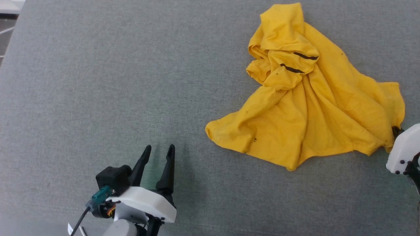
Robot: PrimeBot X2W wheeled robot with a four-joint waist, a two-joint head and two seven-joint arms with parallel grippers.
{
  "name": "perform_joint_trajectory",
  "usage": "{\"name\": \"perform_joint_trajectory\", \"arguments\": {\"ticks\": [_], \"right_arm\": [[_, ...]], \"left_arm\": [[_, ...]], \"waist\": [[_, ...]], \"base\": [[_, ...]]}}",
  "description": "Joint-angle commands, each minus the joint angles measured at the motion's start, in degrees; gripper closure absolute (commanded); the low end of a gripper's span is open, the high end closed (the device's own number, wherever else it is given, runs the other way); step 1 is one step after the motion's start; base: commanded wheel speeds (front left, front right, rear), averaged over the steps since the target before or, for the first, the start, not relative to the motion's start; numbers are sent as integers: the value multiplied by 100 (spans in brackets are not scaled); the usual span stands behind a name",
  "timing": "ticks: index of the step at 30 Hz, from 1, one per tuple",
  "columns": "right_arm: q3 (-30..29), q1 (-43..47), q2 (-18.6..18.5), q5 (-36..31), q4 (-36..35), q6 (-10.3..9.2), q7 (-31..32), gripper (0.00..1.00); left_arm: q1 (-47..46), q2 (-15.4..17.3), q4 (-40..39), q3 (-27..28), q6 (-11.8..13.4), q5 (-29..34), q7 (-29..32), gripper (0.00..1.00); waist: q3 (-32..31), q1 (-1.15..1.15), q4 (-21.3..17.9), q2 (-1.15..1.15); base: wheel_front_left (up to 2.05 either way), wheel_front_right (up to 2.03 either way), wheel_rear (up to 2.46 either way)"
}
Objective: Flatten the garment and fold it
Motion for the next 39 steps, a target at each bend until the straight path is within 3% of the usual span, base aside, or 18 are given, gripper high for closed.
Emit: {"name": "perform_joint_trajectory", "arguments": {"ticks": [1,11,14,15,16,17,21,26,34,39], "right_arm": [[-19,41,37,38,45,-6,0,100],[-1025,433,-439,-415,-204,-6,-146,100],[-1309,504,-424,-687,-129,-6,-357,100],[-1390,494,-385,-771,-76,-6,-466,69],[-1451,475,-336,-837,-11,-6,-580,4],[-1479,451,-279,-881,49,-6,-681,0],[-1237,320,-164,-870,70,-6,-950,0],[-398,121,-152,-410,-623,-6,-904,0],[1413,455,-349,691,-1664,-6,257,0],[2194,674,-558,928,-1803,-6,776,0]], "left_arm": [[-38,45,-20,12,30,-35,-15,0],[22,82,-39,-26,37,-79,30,0],[60,106,-42,-26,47,-94,41,0],[72,116,-42,-27,50,-98,48,0],[81,124,-42,-32,51,-101,58,0],[90,129,-41,-38,55,-103,68,0],[155,146,-56,-48,86,-121,91,0],[252,165,-87,-56,127,-142,104,0],[274,123,-132,-98,134,-178,85,0],[226,107,-117,-103,111,-197,48,0]], "waist": [[-63,0,-66,0],[-235,0,-113,0],[-266,0,-92,0],[-280,0,-85,0],[-298,0,-73,0],[-325,0,-59,0],[-446,0,-38,0],[-596,0,-25,0],[-610,0,43,0],[-521,0,110,0]], "base": [[0,0,0],[0,0,0],[0,0,0],[0,0,0],[0,0,0],[0,0,0],[0,0,0],[0,0,0],[0,0,0],[0,0,0]]}}
